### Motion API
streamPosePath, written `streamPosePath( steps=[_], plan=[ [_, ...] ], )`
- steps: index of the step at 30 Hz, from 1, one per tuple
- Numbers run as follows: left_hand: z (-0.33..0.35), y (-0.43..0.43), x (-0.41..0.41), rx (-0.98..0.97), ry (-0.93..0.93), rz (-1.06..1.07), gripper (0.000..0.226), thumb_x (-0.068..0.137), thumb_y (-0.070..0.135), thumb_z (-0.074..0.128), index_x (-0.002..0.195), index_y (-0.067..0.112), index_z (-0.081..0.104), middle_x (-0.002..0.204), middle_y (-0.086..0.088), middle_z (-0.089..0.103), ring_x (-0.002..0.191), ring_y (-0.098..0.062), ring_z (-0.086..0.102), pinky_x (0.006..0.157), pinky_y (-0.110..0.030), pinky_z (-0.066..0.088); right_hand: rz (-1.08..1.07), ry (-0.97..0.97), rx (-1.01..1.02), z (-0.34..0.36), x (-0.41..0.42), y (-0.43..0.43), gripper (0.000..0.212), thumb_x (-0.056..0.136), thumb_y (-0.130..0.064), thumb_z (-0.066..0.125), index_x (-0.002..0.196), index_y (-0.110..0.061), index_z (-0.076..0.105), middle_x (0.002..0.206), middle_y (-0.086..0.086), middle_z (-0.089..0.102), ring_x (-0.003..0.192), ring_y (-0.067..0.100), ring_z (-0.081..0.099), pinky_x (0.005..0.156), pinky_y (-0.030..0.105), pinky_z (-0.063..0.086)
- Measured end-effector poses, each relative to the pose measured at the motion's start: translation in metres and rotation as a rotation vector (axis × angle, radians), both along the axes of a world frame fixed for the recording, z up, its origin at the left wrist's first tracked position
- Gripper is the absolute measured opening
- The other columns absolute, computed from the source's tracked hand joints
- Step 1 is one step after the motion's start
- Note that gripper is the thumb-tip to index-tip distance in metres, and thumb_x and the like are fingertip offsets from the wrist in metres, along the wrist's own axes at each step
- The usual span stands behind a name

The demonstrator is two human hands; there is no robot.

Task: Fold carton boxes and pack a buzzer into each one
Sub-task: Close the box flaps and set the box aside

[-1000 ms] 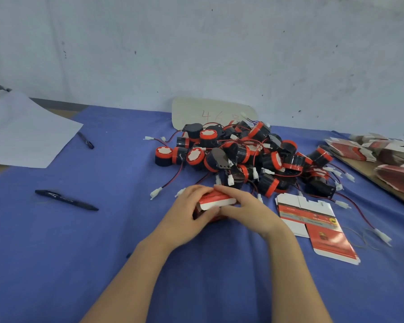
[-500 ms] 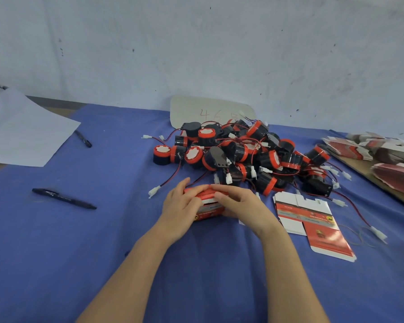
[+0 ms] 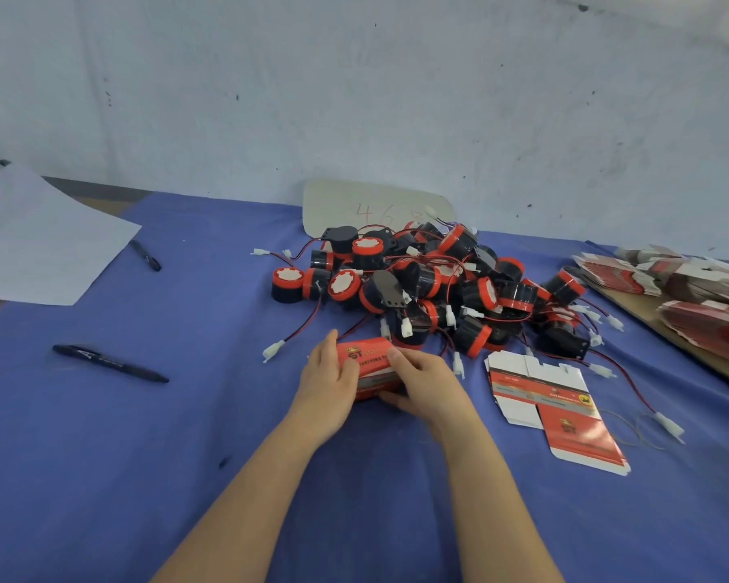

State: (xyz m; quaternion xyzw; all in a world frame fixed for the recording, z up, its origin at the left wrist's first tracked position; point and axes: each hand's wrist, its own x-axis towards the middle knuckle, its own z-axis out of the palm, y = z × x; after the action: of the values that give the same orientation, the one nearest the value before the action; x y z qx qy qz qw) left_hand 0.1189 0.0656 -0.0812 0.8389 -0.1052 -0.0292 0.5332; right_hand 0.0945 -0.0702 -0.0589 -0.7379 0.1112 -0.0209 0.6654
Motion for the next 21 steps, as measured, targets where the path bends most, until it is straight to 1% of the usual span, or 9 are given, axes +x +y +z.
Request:
streamPosePath(
  steps=[3,5,7,9,12,14,16,18,21],
  plan=[
    [-0.001,-0.002,0.001,-0.036,-0.004,0.057,0.054,0.100,0.036,0.038,0.150,0.022,0.021,0.154,-0.002,0.023,0.140,-0.018,0.025,0.114,-0.038,0.028,-0.032,-0.032,0.020,-0.004,0.002,0.005,0.030,0.099,-0.020,0.049,0.125,-0.010,0.060,0.104,-0.002,0.063,0.094,0.010,0.060,0.067,0.022,0.056],
    [-0.002,-0.001,0.001,-0.011,-0.025,0.081,0.058,0.097,0.041,0.045,0.148,0.022,0.025,0.151,-0.003,0.027,0.137,-0.019,0.030,0.112,-0.037,0.031,-0.042,-0.028,0.050,-0.005,0.003,0.009,0.030,0.100,-0.022,0.048,0.124,-0.010,0.061,0.106,0.002,0.065,0.096,0.014,0.062,0.073,0.026,0.057],
    [-0.003,-0.002,0.001,0.018,-0.043,0.092,0.061,0.095,0.041,0.051,0.147,0.022,0.026,0.149,-0.002,0.029,0.134,-0.020,0.033,0.109,-0.035,0.034,-0.056,-0.011,0.044,-0.005,0.004,0.013,0.031,0.102,-0.023,0.043,0.124,-0.010,0.061,0.111,0.009,0.066,0.101,0.021,0.063,0.081,0.034,0.057],
    [-0.003,-0.002,0.001,0.014,-0.042,0.101,0.061,0.094,0.038,0.053,0.147,0.023,0.027,0.148,-0.002,0.031,0.132,-0.019,0.035,0.106,-0.035,0.037,-0.068,0.006,0.039,-0.006,0.005,0.015,0.033,0.103,-0.022,0.039,0.124,-0.010,0.061,0.114,0.012,0.066,0.104,0.024,0.063,0.087,0.039,0.056],
    [-0.002,-0.004,0.000,-0.010,-0.043,0.126,0.062,0.091,0.035,0.056,0.146,0.025,0.028,0.146,-0.001,0.034,0.130,-0.019,0.038,0.104,-0.035,0.039,-0.072,-0.005,0.138,-0.007,0.004,0.017,0.031,0.103,-0.016,0.039,0.123,-0.006,0.061,0.115,0.014,0.065,0.102,0.023,0.063,0.084,0.035,0.055],
    [-0.001,-0.005,-0.001,-0.022,-0.033,0.143,0.067,0.089,0.034,0.059,0.147,0.026,0.027,0.144,-0.001,0.036,0.129,-0.019,0.039,0.103,-0.036,0.040,-0.088,-0.020,0.240,-0.007,0.002,0.016,0.029,0.102,-0.010,0.040,0.121,-0.003,0.061,0.112,0.016,0.066,0.096,0.022,0.063,0.080,0.031,0.055],
    [-0.001,-0.006,-0.001,-0.041,-0.009,0.166,0.074,0.087,0.034,0.061,0.149,0.024,0.022,0.144,0.000,0.037,0.130,-0.019,0.040,0.103,-0.037,0.040,-0.105,-0.029,0.256,-0.009,0.002,0.016,0.027,0.100,-0.008,0.043,0.119,-0.003,0.062,0.109,0.016,0.067,0.093,0.021,0.064,0.079,0.031,0.055],
    [0.000,-0.008,-0.002,-0.059,0.013,0.182,0.078,0.088,0.034,0.058,0.152,0.019,0.015,0.148,-0.002,0.035,0.134,-0.021,0.037,0.106,-0.039,0.038,-0.122,-0.029,0.161,-0.011,0.003,0.017,0.028,0.100,-0.011,0.045,0.120,-0.006,0.064,0.108,0.013,0.069,0.095,0.021,0.065,0.081,0.033,0.056],
    [0.005,-0.010,-0.003,-0.109,0.054,0.205,0.071,0.096,0.029,0.044,0.153,0.015,0.004,0.154,-0.005,0.030,0.137,-0.024,0.034,0.109,-0.044,0.035,-0.126,-0.030,0.043,-0.011,0.003,0.020,0.031,0.101,-0.017,0.044,0.125,-0.011,0.062,0.109,0.008,0.069,0.100,0.020,0.064,0.080,0.030,0.056]
  ],
)
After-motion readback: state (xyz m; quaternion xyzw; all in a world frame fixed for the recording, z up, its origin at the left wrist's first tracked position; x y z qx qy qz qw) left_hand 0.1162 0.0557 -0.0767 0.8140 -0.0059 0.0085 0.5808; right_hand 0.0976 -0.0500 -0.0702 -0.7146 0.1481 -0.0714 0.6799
